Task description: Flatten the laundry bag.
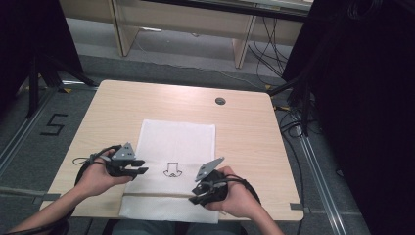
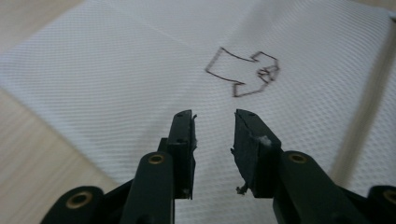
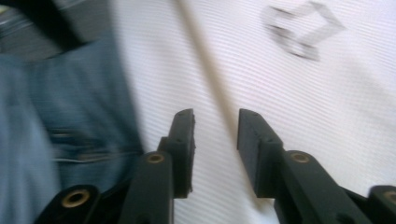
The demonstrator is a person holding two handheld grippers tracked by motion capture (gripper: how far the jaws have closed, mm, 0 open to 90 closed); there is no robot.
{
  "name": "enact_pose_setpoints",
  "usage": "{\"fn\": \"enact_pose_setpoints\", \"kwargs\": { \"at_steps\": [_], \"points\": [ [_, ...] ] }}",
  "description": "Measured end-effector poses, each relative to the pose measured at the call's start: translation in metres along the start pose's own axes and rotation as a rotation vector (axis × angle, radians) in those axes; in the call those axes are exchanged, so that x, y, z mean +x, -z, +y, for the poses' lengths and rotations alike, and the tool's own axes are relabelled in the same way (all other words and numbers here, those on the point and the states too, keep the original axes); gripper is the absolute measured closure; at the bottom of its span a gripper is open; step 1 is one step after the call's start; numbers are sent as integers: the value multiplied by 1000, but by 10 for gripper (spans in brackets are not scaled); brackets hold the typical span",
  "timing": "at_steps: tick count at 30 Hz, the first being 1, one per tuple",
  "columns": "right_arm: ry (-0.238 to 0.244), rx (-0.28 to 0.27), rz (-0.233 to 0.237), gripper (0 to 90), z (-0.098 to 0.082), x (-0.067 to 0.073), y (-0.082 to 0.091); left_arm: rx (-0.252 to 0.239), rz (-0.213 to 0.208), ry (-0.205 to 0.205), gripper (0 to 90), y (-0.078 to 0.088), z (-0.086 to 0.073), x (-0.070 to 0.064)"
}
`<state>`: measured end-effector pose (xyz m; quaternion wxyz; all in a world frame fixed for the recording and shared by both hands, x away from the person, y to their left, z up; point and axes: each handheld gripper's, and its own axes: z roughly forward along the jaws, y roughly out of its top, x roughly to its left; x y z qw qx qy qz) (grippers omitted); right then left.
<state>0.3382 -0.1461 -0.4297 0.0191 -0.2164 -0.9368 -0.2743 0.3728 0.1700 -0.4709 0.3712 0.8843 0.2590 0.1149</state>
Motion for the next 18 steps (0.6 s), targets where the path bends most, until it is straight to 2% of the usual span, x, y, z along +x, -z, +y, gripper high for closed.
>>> {"fn": "enact_pose_setpoints", "kwargs": {
  "at_steps": [1,2,3,4,5,6,7,8,9,11,13,15,18],
  "points": [
    [0,0,0,699,0,0,0,0,0,0,709,0,0,0],
    [-4,-7,-39,736,-4,-8,2,13,-16,-12,709,-2,0,-4],
    [-90,17,-129,829,-14,-19,5,40,-43,-18,759,-5,0,-11],
    [-90,17,-129,829,-14,-19,5,40,-43,-18,787,-5,0,-11],
    [-129,45,-162,866,-20,-24,5,55,-48,-25,787,-6,-1,-14],
    [-178,68,-187,900,-31,-32,2,76,-49,-37,826,-9,-1,-15],
    [-201,81,-190,900,-35,-33,-1,117,-60,-52,841,-13,-3,-18],
    [-203,88,-186,900,-38,-34,-2,117,-60,-52,848,-13,-3,-18],
    [-200,91,-187,900,-41,-34,-3,157,-64,-83,851,-16,-3,-18],
    [-216,87,-175,900,-43,-32,-5,176,-66,-92,852,-18,-4,-18],
    [-210,86,-171,900,-45,-31,-7,186,-49,-88,853,-21,-4,-19],
    [-213,105,-167,900,-46,-29,-13,218,-53,-96,854,-24,-6,-17],
    [-227,107,-158,900,-46,-28,-18,228,-43,-96,855,-27,-8,-17]
  ]
}}
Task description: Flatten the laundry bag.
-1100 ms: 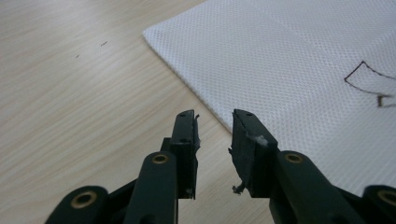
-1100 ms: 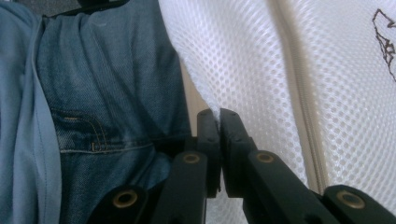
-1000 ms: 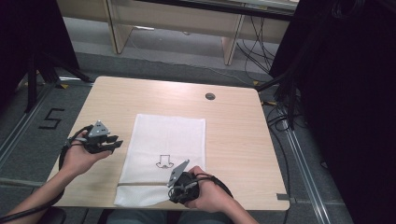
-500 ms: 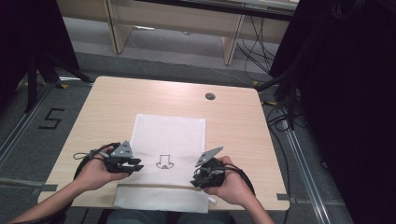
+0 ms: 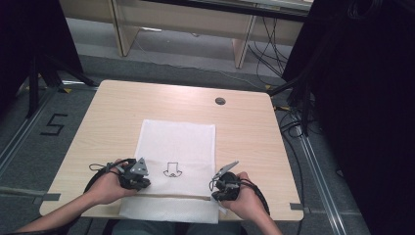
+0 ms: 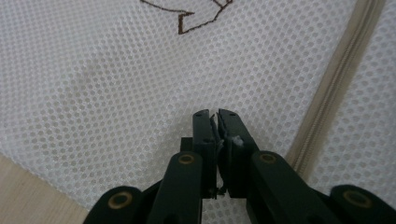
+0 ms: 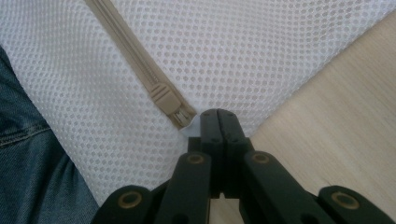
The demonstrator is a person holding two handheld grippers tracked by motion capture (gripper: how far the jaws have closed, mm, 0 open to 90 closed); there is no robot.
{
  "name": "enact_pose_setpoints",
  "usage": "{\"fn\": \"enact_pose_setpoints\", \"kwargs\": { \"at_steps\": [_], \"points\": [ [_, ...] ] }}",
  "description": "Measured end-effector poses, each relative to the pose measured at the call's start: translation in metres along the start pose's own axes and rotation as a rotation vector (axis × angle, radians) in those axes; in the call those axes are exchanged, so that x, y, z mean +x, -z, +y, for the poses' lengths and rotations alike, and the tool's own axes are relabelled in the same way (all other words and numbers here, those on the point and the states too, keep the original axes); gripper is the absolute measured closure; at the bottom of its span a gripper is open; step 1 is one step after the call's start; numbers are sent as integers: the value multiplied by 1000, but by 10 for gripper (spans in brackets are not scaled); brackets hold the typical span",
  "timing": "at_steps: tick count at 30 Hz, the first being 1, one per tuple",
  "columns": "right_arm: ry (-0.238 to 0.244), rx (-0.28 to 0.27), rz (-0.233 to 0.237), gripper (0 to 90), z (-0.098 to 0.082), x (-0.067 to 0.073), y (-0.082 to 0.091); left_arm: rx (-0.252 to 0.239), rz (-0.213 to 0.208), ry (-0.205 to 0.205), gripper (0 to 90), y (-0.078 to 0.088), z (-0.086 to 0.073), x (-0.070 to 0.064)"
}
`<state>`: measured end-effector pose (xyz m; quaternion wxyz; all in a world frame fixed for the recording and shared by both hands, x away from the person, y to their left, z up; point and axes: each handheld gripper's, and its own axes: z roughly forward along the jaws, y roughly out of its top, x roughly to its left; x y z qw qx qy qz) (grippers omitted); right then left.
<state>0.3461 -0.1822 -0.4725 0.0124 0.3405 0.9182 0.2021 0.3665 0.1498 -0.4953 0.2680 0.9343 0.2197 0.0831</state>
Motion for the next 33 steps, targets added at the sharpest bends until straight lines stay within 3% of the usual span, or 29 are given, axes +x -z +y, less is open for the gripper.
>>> {"fn": "enact_pose_setpoints", "kwargs": {
  "at_steps": [1,3,5,7,8,9,13,16,19,20,29,31,33],
  "points": [
    [2,-2,-5,900,1,0,-1,-2,-3,14,855,0,0,2],
    [-1,1,-4,900,1,1,-2,-2,3,1,857,0,1,4],
    [9,-1,-13,900,2,0,-3,-11,6,36,858,-2,1,6],
    [-4,2,-22,900,2,1,-6,-6,9,21,859,-2,2,8],
    [0,0,-23,900,2,0,-8,-18,20,41,859,-4,3,8],
    [14,-1,-28,900,2,-1,-8,-1,19,22,859,-3,4,9],
    [2,-6,-61,900,4,-3,-9,-9,25,14,860,-6,8,13],
    [9,-10,-72,900,6,-7,-9,-9,30,29,860,-8,10,14],
    [-13,-10,-82,900,9,-13,-10,-10,40,28,859,-10,13,19],
    [-6,-12,-84,900,10,-15,-11,-30,49,60,859,-13,15,21],
    [-34,-43,-78,900,10,-21,-12,-40,68,74,858,-15,16,24],
    [-67,-48,-74,900,8,-20,-10,-65,95,86,834,-15,13,22],
    [-88,-42,-78,900,8,-19,-9,-57,86,86,820,-13,13,22]
  ]
}}
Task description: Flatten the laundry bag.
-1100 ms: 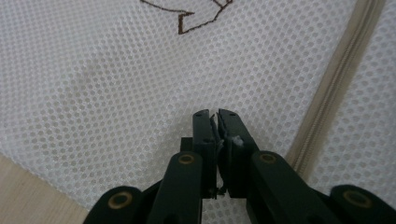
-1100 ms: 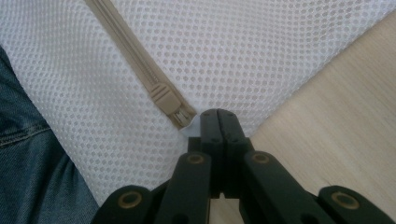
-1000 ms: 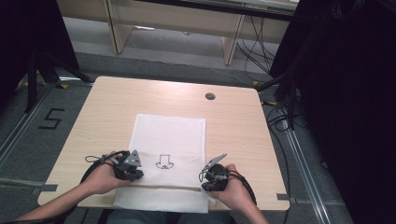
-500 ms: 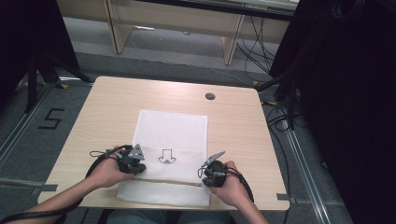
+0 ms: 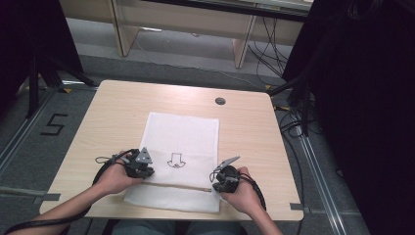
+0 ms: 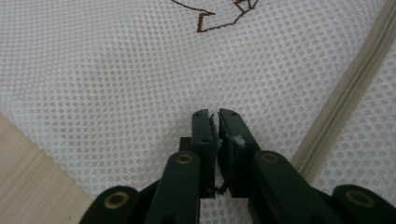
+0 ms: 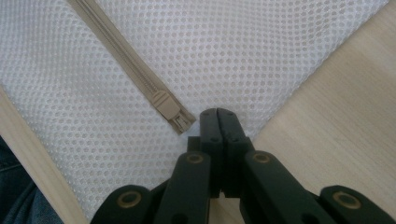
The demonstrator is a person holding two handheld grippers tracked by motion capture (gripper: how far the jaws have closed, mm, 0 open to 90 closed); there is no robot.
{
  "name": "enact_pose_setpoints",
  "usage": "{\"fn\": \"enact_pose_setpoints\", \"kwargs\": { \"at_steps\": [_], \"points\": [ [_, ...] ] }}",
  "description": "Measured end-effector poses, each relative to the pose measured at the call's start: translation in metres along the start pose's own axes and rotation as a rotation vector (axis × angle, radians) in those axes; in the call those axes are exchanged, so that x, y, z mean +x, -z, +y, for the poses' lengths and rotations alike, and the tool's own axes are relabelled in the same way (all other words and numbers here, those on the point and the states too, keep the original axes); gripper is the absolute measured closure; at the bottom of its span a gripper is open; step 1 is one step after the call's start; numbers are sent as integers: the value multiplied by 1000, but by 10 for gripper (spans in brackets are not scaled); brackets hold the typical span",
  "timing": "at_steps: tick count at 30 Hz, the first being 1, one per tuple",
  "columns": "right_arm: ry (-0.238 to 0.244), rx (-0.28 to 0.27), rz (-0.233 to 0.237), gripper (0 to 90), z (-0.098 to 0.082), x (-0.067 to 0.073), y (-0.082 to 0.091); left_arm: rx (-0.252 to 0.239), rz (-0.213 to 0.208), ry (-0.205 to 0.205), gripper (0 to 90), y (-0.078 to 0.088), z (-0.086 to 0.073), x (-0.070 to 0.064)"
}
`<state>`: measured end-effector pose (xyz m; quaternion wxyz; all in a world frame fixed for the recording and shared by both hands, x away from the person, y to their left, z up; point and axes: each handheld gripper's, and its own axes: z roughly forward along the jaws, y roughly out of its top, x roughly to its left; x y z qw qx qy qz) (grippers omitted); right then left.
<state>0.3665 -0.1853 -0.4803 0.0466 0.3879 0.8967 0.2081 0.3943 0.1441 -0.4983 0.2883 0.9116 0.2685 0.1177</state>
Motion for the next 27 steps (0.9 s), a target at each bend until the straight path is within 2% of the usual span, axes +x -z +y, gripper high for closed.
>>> {"fn": "enact_pose_setpoints", "kwargs": {
  "at_steps": [1,2,3,4,6,7,8,9,10,12,13,14,16,17,19,20,22,23,24,25,27],
  "points": [
    [38,-38,7,890,-1,-2,2,-35,10,22,793,3,-1,0],
    [38,-38,7,890,-1,-2,2,-35,10,22,781,3,-1,0],
    [34,-81,-4,873,-2,-3,9,-97,20,48,766,9,-1,-1],
    [34,-81,-4,873,-2,-3,9,-97,20,48,741,9,-1,-1],
    [14,-129,-15,846,-5,-5,18,-136,20,65,715,15,-1,0],
    [12,-174,-32,820,-10,-10,25,-164,16,61,669,16,0,1],
    [12,-174,-32,820,-10,-10,25,-179,11,52,669,18,0,1],
    [-21,-200,-40,796,-16,-14,29,-193,-4,88,615,17,0,1],
    [-21,-200,-40,796,-16,-14,29,-203,-5,87,615,17,0,1],
    [-65,-202,-40,773,-21,-17,32,-210,-16,102,555,15,0,2],
    [-78,-233,-40,769,-23,-18,30,-212,-15,129,538,14,1,1],
    [-68,-207,-48,764,-24,-20,32,-217,-25,137,519,13,1,1],
    [-80,-211,-46,741,-24,-21,34,-238,-40,139,461,11,3,0],
    [-86,-241,-43,737,-24,-20,31,-244,-37,138,437,10,3,0],
    [-92,-233,-36,736,-23,-19,32,-243,-32,151,406,10,3,-1],
    [-73,-216,-40,734,-22,-19,35,-245,-40,144,372,8,3,0],
    [-64,-222,-45,732,-22,-19,35,-242,-29,144,369,8,2,0],
    [-76,-225,-41,729,-22,-18,36,-247,-32,158,367,7,2,0],
    [-76,-225,-41,729,-22,-18,36,-246,-29,149,367,8,2,1],
    [-57,-225,-48,728,-23,-19,36,-253,-30,143,368,9,2,1],
    [-71,-239,-37,727,-23,-18,34,-267,-29,157,372,10,1,0]
  ]
}}
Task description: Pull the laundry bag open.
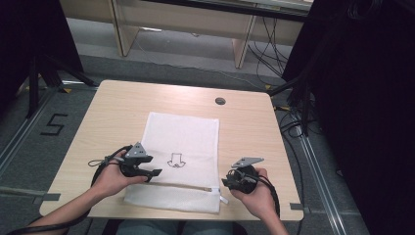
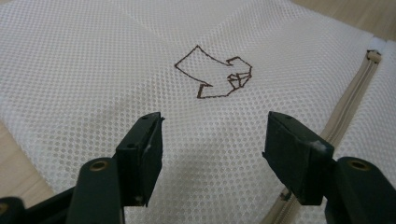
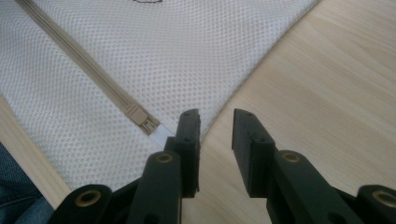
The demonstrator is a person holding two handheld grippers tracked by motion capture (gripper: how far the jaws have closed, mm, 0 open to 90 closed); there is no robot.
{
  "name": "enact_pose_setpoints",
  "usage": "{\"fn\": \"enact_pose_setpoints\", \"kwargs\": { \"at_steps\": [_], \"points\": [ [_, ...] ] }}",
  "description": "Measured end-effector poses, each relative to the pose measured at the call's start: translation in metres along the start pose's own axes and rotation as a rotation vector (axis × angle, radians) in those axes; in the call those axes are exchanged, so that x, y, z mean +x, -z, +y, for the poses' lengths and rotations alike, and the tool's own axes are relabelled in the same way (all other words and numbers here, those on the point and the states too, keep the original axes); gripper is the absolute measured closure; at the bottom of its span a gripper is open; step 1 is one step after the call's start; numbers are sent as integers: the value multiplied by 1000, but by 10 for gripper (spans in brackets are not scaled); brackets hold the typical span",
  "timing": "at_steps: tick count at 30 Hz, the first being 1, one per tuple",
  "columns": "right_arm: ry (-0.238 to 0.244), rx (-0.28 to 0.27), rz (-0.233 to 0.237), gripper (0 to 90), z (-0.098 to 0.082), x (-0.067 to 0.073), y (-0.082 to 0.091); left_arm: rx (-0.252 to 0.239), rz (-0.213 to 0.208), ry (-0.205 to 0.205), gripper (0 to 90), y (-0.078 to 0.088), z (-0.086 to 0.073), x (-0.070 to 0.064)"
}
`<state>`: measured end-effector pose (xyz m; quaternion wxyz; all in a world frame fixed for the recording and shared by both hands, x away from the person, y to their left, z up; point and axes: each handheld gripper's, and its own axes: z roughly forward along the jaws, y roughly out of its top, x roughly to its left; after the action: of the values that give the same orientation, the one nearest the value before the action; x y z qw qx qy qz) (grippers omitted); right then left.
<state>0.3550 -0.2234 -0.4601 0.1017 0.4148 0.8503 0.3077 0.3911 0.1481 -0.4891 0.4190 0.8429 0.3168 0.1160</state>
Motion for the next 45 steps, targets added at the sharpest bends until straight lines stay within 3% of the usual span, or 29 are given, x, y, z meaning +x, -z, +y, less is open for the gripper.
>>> {"fn": "enact_pose_setpoints", "kwargs": {
  "at_steps": [1,4,5,7,10,11,14,15,18,19,20,23,24,25,27,28,30,36,39,43,45],
  "points": [
    [8,29,-1,732,1,1,2,-13,-2,-16,389,1,1,-1],
    [24,38,7,750,2,2,1,-36,-4,-26,433,3,3,-3],
    [21,15,18,762,1,2,-2,-53,-9,-37,450,3,3,-3],
    [52,42,17,795,2,2,-1,-45,-16,-38,469,3,3,-4],
    [50,58,31,835,3,3,-1,-36,-27,-39,496,2,4,-6],
    [48,24,27,854,1,4,-4,-41,-24,-39,510,1,4,-7],
    [52,68,44,900,3,4,-2,-33,-30,-65,547,1,8,-12],
    [28,75,54,900,4,8,-1,-42,-37,-66,564,0,9,-14],
    [24,94,53,900,5,12,-2,-56,-60,-87,572,-2,12,-24],
    [33,96,63,900,5,12,-2,-45,-69,-115,576,-2,14,-26],
    [23,94,67,900,5,14,-3,-55,-84,-96,580,-4,15,-30],
    [37,98,71,900,6,14,-7,-50,-117,-118,608,-8,19,-40],
    [21,127,91,900,6,16,-10,-47,-147,-126,609,-10,22,-45],
    [39,123,94,900,6,16,-12,-41,-159,-127,617,-11,24,-47],
    [42,126,100,900,6,16,-14,-42,-160,-129,625,-12,25,-49],
    [20,144,107,900,6,18,-15,-47,-174,-135,630,-15,27,-50],
    [35,139,110,900,6,17,-19,-37,-182,-128,634,-19,28,-54],
    [35,161,98,900,7,19,-26,-4,-239,-180,634,-38,39,-64],
    [35,171,82,900,6,19,-27,-3,-254,-185,637,-44,43,-69],
    [30,194,81,900,3,20,-32,39,-286,-238,649,-61,49,-81],
    [33,197,78,900,3,20,-33,48,-293,-236,649,-65,48,-84]
  ]
}}
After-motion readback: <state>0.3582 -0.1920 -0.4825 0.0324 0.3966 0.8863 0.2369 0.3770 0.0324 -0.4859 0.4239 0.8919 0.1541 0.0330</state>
